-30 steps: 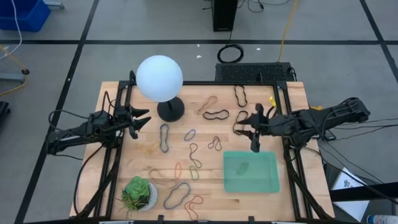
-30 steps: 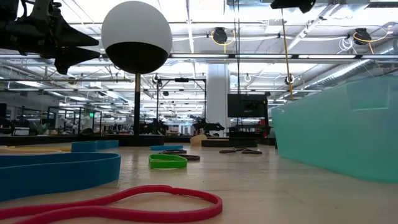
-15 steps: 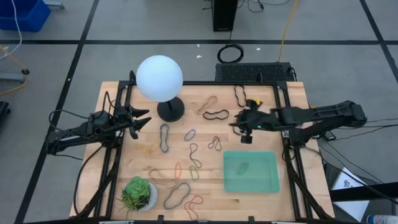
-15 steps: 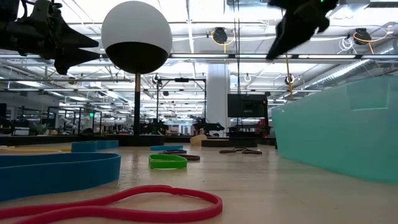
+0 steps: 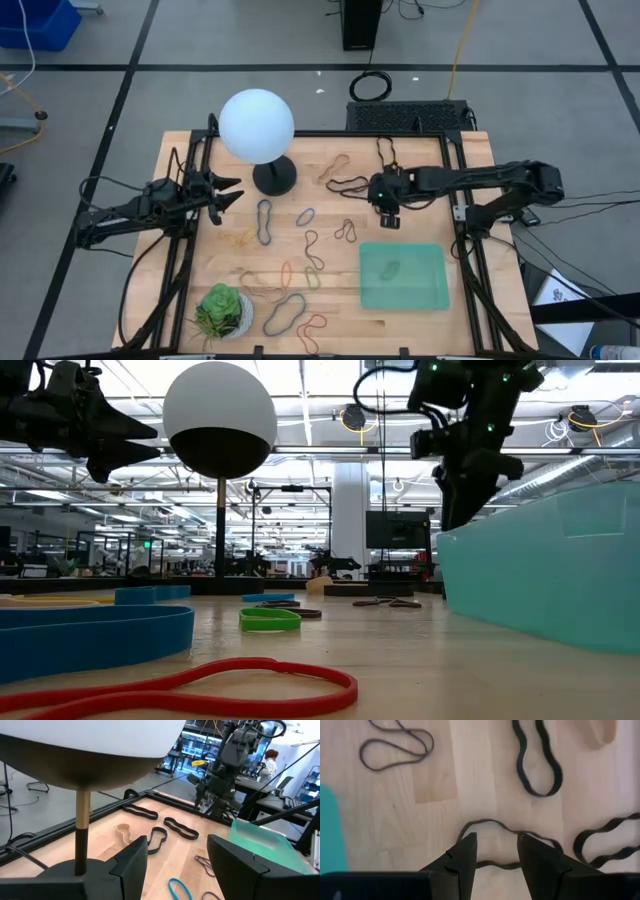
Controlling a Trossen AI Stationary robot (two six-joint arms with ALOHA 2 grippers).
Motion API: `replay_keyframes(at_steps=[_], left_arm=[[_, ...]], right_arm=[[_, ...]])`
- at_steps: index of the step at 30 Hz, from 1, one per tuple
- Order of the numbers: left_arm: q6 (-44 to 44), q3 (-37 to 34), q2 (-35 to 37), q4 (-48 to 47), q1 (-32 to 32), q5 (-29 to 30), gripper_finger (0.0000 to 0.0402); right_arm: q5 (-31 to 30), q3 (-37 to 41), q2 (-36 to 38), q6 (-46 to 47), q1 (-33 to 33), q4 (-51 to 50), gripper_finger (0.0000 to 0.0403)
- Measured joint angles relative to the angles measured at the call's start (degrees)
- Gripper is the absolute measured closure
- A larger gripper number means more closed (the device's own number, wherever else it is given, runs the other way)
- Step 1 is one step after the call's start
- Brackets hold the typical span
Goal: Pick and place rubber bands into bin
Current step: Put the bottom right black rubber band into the green bin
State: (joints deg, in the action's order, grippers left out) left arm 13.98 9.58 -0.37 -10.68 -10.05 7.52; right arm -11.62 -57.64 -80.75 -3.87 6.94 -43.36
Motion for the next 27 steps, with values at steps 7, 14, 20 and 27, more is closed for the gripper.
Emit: replay_keyframes(at_steps=[7,14,20,27], left_arm=[[-0.2,0.0,0.0,-0.2,0.0,0.0,0.019],[-0.2,0.0,0.0,-0.3,0.0,0.0,0.019],[-0.2,0.0,0.0,-0.3,0.0,0.0,0.019],[-0.2,0.0,0.0,-0.3,0.0,0.0,0.019]], right_arm=[[2.9,5.5,-2.3,0.1,0.0,3.7,0.0268],[2.9,11.5,-2.6,0.1,0.0,10.1,0.0268],[5.4,14.7,-2.6,0.4,0.0,13.6,0.0268],[5.8,17.3,-2.5,0.8,0.4,16.0,0.0269]])
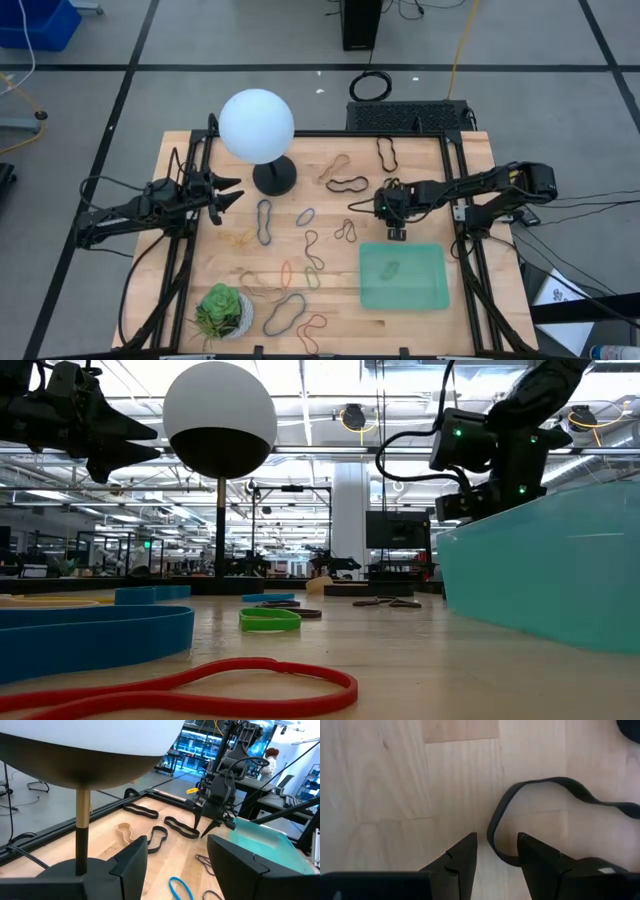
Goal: Pick and place rubber bands into bin
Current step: Put the bottom right black rubber band into the green bin
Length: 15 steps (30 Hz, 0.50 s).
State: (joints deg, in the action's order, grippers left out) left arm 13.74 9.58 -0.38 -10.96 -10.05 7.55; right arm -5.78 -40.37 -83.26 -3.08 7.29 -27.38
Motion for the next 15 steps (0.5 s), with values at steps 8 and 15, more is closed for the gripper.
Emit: replay_keyframes(at_steps=[8,15], left_arm=[[0.0,0.0,0.0,0.0,0.0,0.0,0.019],[0.0,0.0,0.0,0.0,0.0,0.0,0.019]], right_arm=[[0.3,0.1,0.0,0.9,1.4,-0.1,0.0322],[-0.3,0.2,0.0,0.7,1.6,0.4,0.0397]])
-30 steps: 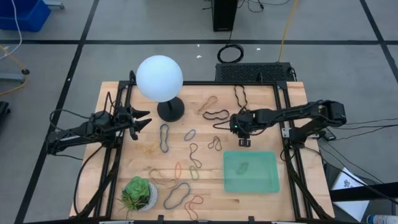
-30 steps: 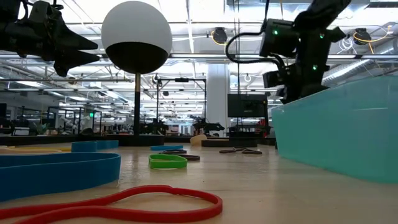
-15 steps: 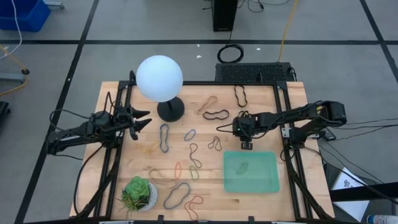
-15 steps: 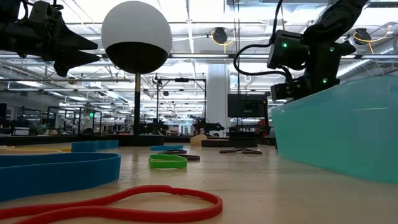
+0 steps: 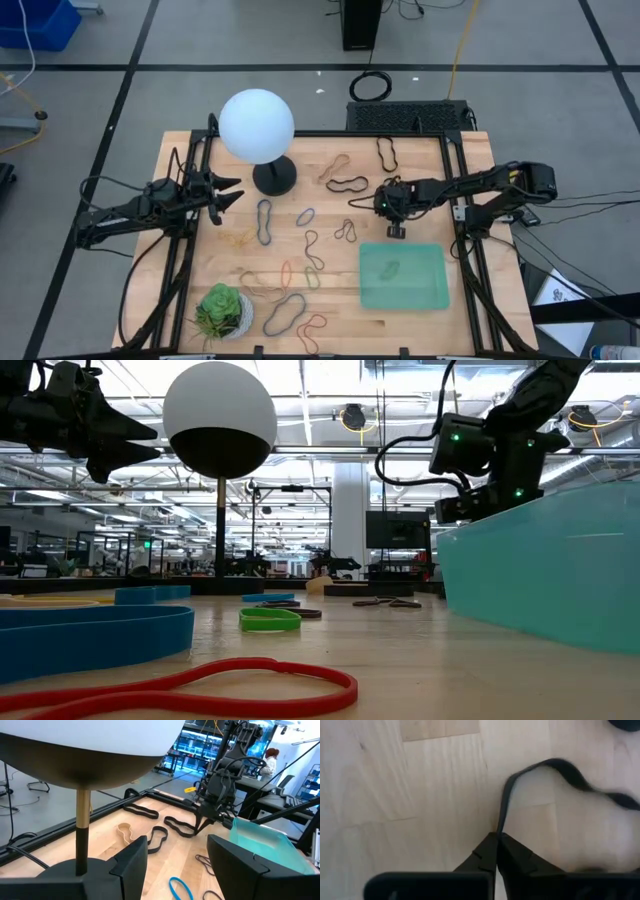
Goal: Pick and place rubber bands into bin
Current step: Put the bottom right black rubber band into the green bin
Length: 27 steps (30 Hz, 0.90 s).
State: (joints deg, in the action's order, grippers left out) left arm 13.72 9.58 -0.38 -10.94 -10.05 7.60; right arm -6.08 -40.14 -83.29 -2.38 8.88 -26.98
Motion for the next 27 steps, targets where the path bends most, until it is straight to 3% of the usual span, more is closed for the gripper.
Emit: replay_keyframes(at_steps=[10,27], left_arm=[[0.0,0.0,0.0,0.1,0.0,0.0,0.019],[0.0,0.0,0.0,0.4,0.0,0.0,0.019]], right_arm=[[0.1,0.0,4.3,3.4,-1.1,0.9,0.0401],[0.1,-0.1,35.4,1.8,-5.3,22.4,0.0402]])
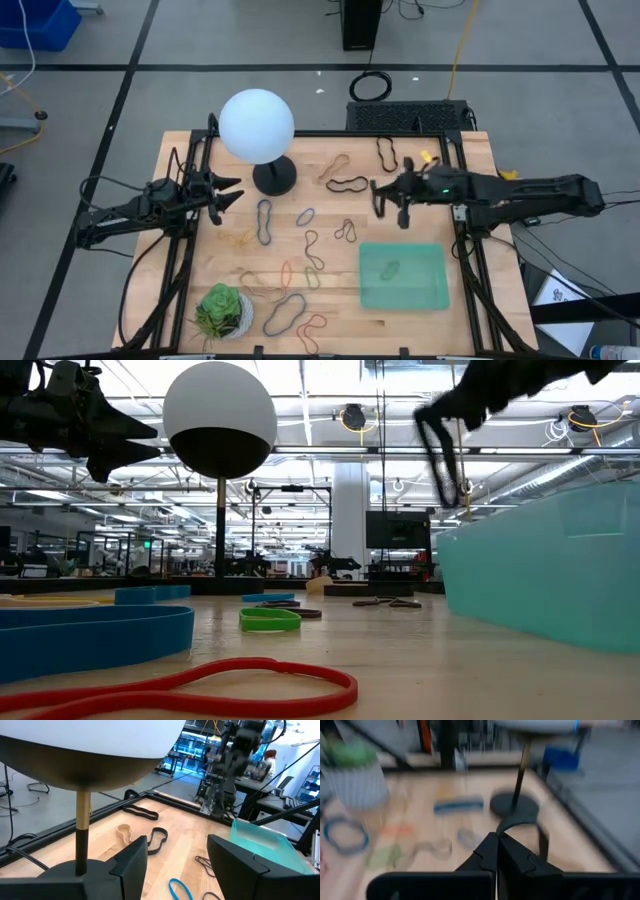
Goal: Pick and place rubber bands into bin
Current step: Put the bottom right black rubber band into the green bin
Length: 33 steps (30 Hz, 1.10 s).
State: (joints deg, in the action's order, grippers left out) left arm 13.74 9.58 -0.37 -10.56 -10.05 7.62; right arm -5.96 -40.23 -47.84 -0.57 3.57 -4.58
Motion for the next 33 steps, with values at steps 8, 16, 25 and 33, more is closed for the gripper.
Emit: replay_keyframes(at_steps=[8,16,25,33], left_arm=[[0.0,0.0,0.0,0.1,0.0,0.0,0.019],[0.1,0.0,0.0,0.1,0.0,0.0,0.019],[0.2,0.0,0.0,0.1,0.0,0.0,0.019],[0.2,0.0,0.0,0.1,0.0,0.0,0.019]], right_arm=[[0.2,-0.1,6.2,-5.5,0.0,10.6,0.0402],[7.5,-2.3,6.6,-4.8,-0.8,12.2,0.0403],[7.4,-18.7,1.5,1.0,-9.4,-8.2,0.0403],[4.2,-30.4,-8.9,14.2,-20.1,-28.1,0.0403]])
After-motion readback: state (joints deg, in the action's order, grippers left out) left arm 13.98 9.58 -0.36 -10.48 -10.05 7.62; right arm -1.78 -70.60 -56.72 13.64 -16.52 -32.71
